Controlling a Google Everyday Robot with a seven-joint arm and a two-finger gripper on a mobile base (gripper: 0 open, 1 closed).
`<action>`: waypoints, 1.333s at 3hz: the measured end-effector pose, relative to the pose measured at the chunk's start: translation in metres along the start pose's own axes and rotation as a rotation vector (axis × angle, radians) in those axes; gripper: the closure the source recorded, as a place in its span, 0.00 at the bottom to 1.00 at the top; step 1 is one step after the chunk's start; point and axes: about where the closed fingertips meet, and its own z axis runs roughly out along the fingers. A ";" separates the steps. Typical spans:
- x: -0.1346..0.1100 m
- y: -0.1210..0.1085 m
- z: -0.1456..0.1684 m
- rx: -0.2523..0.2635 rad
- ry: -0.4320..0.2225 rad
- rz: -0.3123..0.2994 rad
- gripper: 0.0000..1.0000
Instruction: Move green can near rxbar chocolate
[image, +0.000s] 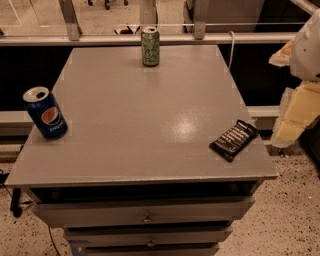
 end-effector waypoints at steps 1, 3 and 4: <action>0.000 0.000 0.000 0.000 0.000 0.000 0.00; -0.004 -0.047 0.018 0.072 -0.106 0.034 0.00; -0.014 -0.117 0.044 0.164 -0.245 0.049 0.00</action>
Offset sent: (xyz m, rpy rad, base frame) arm 0.0153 -0.0014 -0.0042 0.0267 -0.0362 -0.0139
